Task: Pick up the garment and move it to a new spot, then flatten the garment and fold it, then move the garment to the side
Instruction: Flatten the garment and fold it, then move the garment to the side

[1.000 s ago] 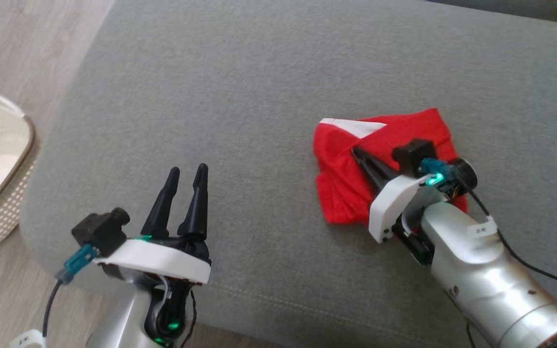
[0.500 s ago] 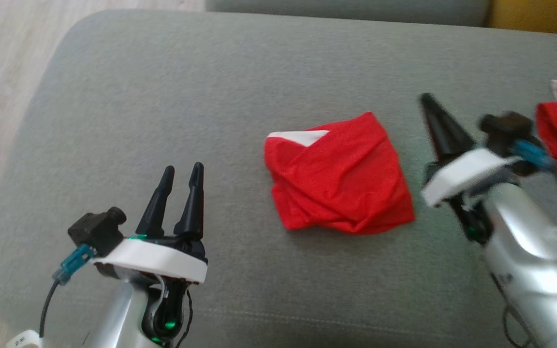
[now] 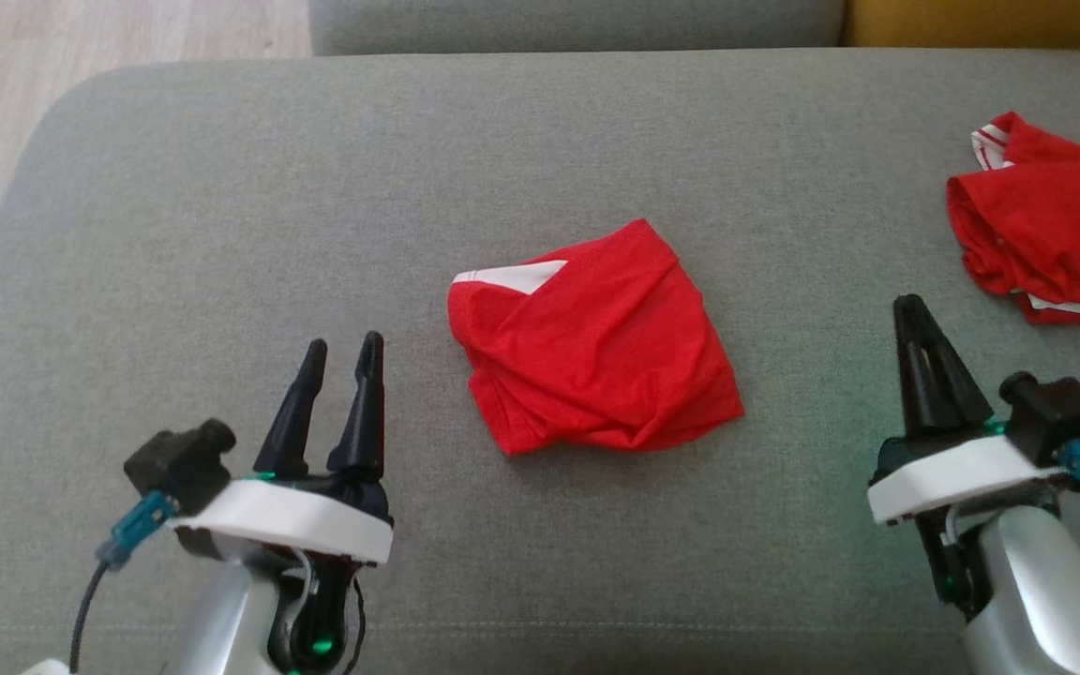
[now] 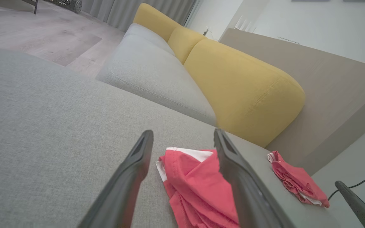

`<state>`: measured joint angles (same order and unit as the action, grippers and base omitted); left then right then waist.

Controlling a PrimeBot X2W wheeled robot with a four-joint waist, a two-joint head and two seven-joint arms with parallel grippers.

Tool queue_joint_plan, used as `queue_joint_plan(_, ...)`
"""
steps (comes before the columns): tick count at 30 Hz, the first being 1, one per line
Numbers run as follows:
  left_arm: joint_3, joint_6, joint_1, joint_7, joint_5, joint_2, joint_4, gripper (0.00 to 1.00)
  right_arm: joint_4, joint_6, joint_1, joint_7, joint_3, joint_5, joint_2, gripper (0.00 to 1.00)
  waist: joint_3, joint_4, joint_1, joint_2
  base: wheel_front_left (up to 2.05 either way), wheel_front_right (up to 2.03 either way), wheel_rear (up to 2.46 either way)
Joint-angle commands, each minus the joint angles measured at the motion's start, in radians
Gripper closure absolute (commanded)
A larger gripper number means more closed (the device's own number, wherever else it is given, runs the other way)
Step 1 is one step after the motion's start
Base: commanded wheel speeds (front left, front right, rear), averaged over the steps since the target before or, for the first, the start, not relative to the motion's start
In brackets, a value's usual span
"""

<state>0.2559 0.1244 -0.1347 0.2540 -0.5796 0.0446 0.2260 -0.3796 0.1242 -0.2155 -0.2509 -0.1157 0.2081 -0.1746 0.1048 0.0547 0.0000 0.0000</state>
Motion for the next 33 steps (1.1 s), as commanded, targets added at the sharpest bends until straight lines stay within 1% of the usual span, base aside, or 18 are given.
queue_joint_plan(1, -0.035, 0.005, -0.017, 0.008, 0.011, 0.006, -0.034, 0.0, 0.052, 0.007, -0.018, -0.011, -0.008, -0.018, 0.007, 0.0, 0.004, -0.002, 0.0, 0.0, 0.0, 0.0, 0.0)
queue_joint_plan(7, -0.024, 0.006, -0.017, 0.008, 0.01, 0.006, -0.04, 0.0, 0.082, 0.007, -0.003, -0.003, -0.006, -0.037, 0.023, 0.0, 0.016, 0.012, 0.0, 0.0, 0.0, 0.0, 0.0)
queue_joint_plan(14, -0.001, 0.006, -0.03, 0.008, 0.005, 0.006, -0.039, 0.0, 0.059, 0.007, -0.044, 0.076, -0.082, 0.036, 0.024, 0.0, 0.044, 0.045, 0.0, 0.0, 0.0, 0.0, 0.0)
queue_joint_plan(19, 0.02, 0.006, -0.041, 0.008, 0.0, 0.006, -0.034, 0.0, -0.012, 0.007, -0.106, 0.173, -0.144, 0.145, 0.022, 0.0, 0.072, 0.084, 0.0, 0.0, 0.0, 0.0, 0.0)
queue_joint_plan(24, 0.029, 0.006, -0.054, 0.008, -0.003, 0.006, -0.031, 0.0, -0.096, 0.007, -0.177, 0.232, -0.177, 0.24, 0.005, 0.0, 0.098, 0.126, 0.0, 0.0, 0.0, 0.0, 0.0)
queue_joint_plan(25, 0.03, 0.006, -0.058, 0.008, -0.003, 0.006, -0.031, 0.0, -0.137, 0.007, -0.2, 0.255, -0.189, 0.262, -0.004, 0.0, 0.107, 0.142, 0.0, 0.0, 0.0, 0.0, 0.0)
queue_joint_plan(30, 0.031, 0.006, -0.068, 0.008, -0.008, 0.006, -0.034, 0.0, -0.215, 0.007, -0.242, 0.301, -0.217, 0.332, -0.01, 0.0, 0.125, 0.172, 0.0, 0.0, 0.0, 0.0, 0.0)
queue_joint_plan(31, 0.03, 0.006, -0.069, 0.008, -0.009, 0.006, -0.034, 0.0, -0.226, 0.007, -0.247, 0.31, -0.226, 0.346, -0.012, 0.53, 0.126, 0.175, 0.0, 0.0, 0.0, 0.0, 0.0)
queue_joint_plan(32, 0.03, 0.006, -0.069, 0.008, -0.009, 0.006, -0.034, 0.0, -0.236, 0.007, -0.252, 0.315, -0.238, 0.354, -0.017, 0.94, 0.127, 0.177, 0.0, 0.0, 0.0, 0.0, 0.0)
queue_joint_plan(33, 0.029, 0.006, -0.07, 0.008, -0.009, 0.006, -0.035, 0.0, -0.243, 0.007, -0.258, 0.317, -0.252, 0.356, -0.023, 1.0, 0.128, 0.178, 0.0, 0.0, 0.0, 0.0, 0.0)
